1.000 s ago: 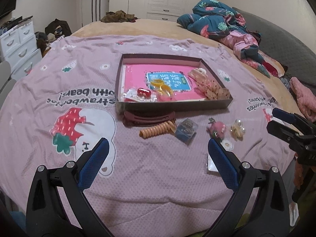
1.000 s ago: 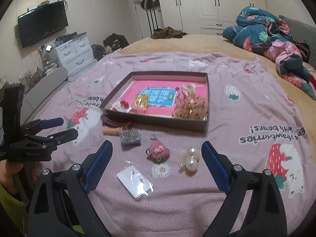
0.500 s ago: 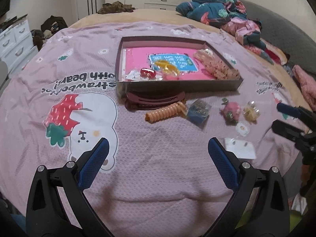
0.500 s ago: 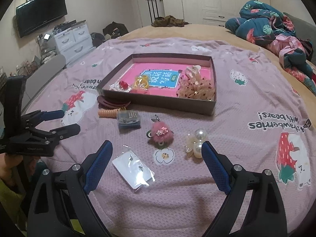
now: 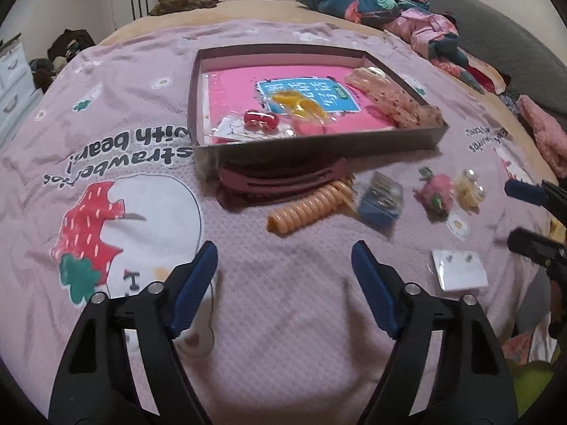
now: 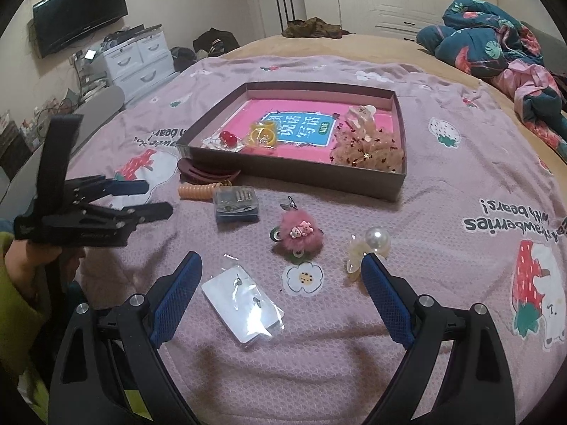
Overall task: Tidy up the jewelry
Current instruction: 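Reach the left tool toward the orange spiral hair tie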
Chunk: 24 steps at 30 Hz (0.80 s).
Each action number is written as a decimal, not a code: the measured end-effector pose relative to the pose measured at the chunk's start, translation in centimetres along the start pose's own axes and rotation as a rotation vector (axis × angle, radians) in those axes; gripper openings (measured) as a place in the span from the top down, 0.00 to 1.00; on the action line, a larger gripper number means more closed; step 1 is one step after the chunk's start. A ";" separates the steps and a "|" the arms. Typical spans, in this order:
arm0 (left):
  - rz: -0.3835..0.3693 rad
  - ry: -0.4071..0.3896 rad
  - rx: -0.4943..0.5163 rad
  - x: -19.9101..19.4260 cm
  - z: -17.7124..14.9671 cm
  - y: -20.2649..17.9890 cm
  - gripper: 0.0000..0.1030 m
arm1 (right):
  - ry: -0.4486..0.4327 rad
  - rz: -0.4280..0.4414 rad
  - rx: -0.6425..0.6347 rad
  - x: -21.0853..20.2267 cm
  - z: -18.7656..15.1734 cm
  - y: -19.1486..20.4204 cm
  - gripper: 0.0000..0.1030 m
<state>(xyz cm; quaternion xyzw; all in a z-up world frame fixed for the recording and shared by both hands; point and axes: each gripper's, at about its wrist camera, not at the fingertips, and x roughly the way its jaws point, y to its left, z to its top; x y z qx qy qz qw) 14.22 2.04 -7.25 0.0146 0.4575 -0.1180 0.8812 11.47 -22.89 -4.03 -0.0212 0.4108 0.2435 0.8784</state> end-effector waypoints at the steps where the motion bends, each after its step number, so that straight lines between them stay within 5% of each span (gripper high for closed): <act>1: -0.004 -0.001 0.000 0.2 0.2 0.1 0.35 | 0.002 0.001 -0.004 0.1 0.1 0.0 0.12; 11: -0.060 0.038 0.085 2.8 2.2 -0.3 0.63 | 0.035 0.000 -0.028 2.2 1.0 -0.2 0.15; 19: -0.111 0.044 0.148 3.9 2.6 -0.8 0.65 | 0.061 -0.001 -0.045 3.8 1.6 -0.5 0.15; 24: -0.114 0.067 0.205 4.1 2.3 -1.5 0.76 | 0.104 -0.011 -0.062 5.5 2.0 -0.7 0.21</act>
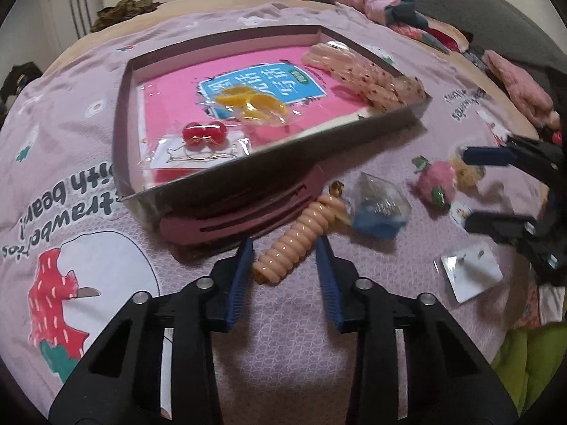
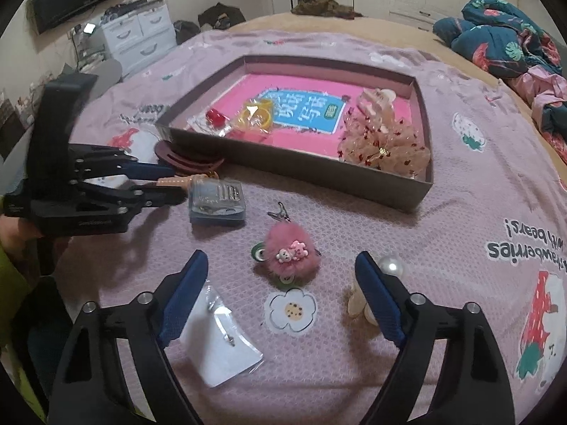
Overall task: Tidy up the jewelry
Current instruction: 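Reach the left tool toward the orange spiral hair tie, then grasp the orange spiral tie with the left tool while the right grasps the pom-pom keychain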
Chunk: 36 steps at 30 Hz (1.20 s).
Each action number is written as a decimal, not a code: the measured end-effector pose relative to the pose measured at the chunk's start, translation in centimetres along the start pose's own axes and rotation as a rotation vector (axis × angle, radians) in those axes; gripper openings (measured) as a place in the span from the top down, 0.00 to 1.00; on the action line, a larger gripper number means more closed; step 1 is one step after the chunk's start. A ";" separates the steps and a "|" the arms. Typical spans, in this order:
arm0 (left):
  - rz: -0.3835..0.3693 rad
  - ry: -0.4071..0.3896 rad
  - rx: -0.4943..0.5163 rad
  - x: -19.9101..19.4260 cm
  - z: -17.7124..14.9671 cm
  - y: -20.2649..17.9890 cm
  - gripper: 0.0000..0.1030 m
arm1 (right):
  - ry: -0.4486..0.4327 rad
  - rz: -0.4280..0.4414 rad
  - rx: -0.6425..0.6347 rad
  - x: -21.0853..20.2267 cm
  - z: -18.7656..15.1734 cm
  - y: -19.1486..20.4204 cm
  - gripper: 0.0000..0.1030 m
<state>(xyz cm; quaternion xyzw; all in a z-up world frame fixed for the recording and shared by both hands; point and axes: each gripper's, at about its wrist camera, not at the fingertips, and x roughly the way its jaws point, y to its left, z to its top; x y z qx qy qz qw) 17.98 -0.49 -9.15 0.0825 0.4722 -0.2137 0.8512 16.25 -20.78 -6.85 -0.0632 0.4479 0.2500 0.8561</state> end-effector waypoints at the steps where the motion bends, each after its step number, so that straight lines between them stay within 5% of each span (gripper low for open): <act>1: -0.005 0.002 0.001 0.0 0.0 0.0 0.76 | 0.005 -0.002 -0.006 0.3 0.2 -0.1 0.23; 5: -0.032 0.005 -0.008 -0.3 -0.3 -0.3 0.81 | 0.021 -0.004 -0.036 1.5 0.9 0.0 0.30; 11: -0.083 0.013 0.003 -1.0 -0.9 -1.0 0.85 | 0.082 0.000 -0.085 3.9 1.4 0.3 0.56; 22: -0.098 0.026 -0.008 1.0 0.7 -1.4 0.82 | 0.047 0.018 -0.073 3.1 0.6 0.4 0.59; 25: -0.086 0.032 -0.022 1.3 0.8 -1.7 0.88 | 0.037 0.025 -0.057 2.4 0.4 0.2 0.59; 36: -0.091 -0.027 -0.070 -1.6 -1.2 -3.4 0.90 | 0.002 0.064 -0.049 0.0 0.5 1.0 0.59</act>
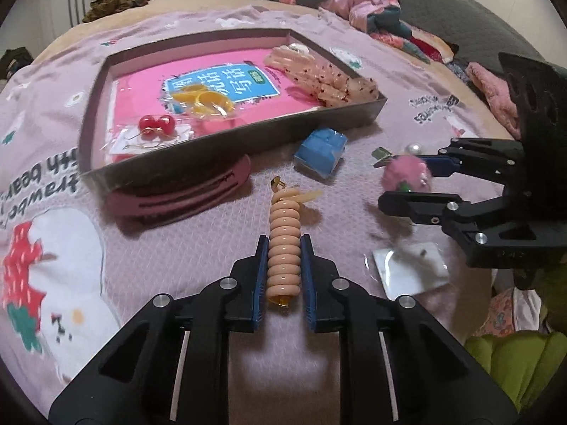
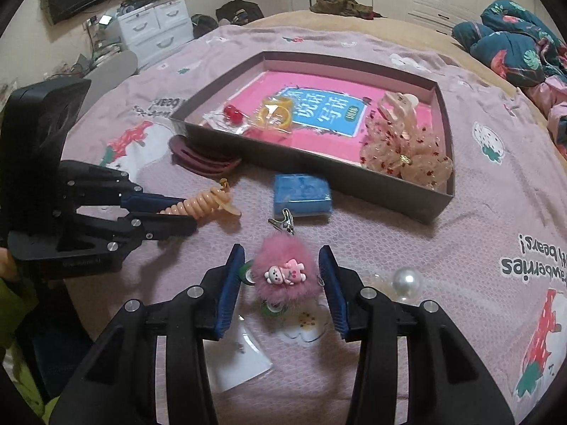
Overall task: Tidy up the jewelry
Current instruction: 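Grasp the orange spiral tie with the left tool while the right grasps the pom-pom keychain, then carry the spiral tie into the box with the left tool while the right carries the keychain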
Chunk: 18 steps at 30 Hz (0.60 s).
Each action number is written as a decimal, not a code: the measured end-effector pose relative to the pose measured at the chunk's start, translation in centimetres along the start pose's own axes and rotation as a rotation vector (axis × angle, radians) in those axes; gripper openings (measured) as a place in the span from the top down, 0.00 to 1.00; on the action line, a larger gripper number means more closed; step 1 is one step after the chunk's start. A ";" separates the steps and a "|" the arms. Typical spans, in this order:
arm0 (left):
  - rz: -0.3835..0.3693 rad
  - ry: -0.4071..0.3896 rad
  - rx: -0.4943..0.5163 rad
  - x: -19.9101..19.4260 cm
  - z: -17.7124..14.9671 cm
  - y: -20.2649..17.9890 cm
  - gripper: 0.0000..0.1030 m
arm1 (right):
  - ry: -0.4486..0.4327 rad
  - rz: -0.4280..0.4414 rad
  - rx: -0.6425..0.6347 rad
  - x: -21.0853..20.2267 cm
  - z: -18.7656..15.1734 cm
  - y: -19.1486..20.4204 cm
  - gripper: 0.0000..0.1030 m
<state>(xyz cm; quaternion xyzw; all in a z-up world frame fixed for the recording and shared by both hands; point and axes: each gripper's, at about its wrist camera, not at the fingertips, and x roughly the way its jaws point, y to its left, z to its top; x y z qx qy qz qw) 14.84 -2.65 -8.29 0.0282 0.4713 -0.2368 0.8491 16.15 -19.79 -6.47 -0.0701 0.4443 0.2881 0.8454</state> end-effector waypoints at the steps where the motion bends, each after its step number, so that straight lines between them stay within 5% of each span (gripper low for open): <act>1: -0.005 -0.010 -0.012 -0.5 -0.2 0.1 0.90 | -0.002 0.005 -0.002 -0.2 0.0 0.2 0.59; 18: 0.095 -0.103 -0.142 -6.5 -0.5 3.5 0.90 | -0.054 0.054 -0.049 -1.2 2.7 2.7 0.59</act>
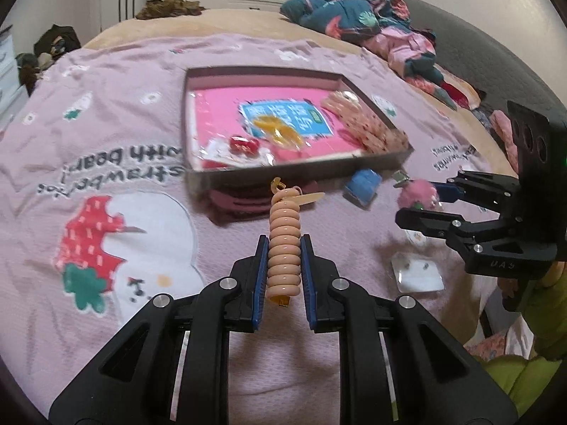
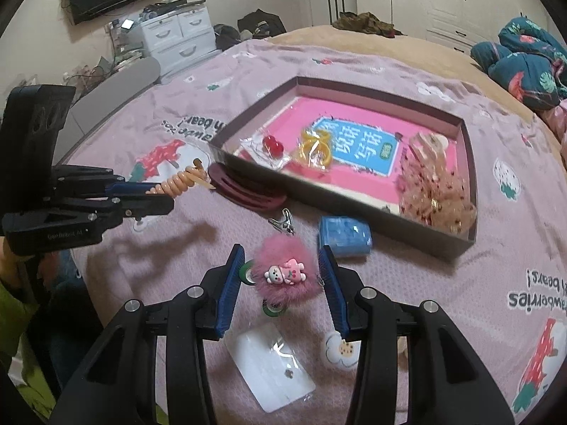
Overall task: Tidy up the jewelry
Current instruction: 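Carry the spiral tie into the box with the left tool while the right carries the keychain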
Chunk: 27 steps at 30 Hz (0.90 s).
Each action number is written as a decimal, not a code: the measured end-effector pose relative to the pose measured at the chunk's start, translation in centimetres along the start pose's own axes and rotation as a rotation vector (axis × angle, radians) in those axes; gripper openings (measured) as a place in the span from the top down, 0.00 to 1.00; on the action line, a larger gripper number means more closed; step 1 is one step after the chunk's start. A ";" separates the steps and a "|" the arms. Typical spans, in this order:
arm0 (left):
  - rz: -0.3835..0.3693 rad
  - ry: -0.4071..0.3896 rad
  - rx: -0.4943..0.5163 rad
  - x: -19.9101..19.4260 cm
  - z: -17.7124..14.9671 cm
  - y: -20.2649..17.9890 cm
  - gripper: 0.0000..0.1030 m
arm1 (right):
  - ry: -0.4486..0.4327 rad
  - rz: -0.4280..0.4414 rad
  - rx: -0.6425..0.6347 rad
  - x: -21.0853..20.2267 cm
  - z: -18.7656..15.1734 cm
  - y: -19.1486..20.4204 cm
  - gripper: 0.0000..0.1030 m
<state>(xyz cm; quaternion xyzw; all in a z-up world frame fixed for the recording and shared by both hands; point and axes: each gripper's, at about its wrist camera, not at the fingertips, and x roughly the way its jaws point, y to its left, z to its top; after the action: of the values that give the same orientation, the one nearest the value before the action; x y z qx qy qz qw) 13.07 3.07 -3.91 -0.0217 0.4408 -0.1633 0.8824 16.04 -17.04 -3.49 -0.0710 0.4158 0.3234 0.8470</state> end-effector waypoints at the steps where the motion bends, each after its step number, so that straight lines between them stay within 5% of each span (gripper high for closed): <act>1: 0.006 -0.005 -0.004 -0.2 0.3 0.2 0.90 | -0.004 0.000 0.000 0.0 0.3 0.0 0.59; 27: 0.050 -0.069 -0.021 0.8 8.6 1.2 0.90 | -0.122 -0.080 0.076 -1.2 5.8 -6.7 0.59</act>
<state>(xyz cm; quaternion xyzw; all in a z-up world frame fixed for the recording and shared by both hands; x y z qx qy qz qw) 20.61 3.04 0.46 -0.0253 0.4121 -0.1356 0.9007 23.40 -20.64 0.14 -0.0354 0.3720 0.2771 0.8852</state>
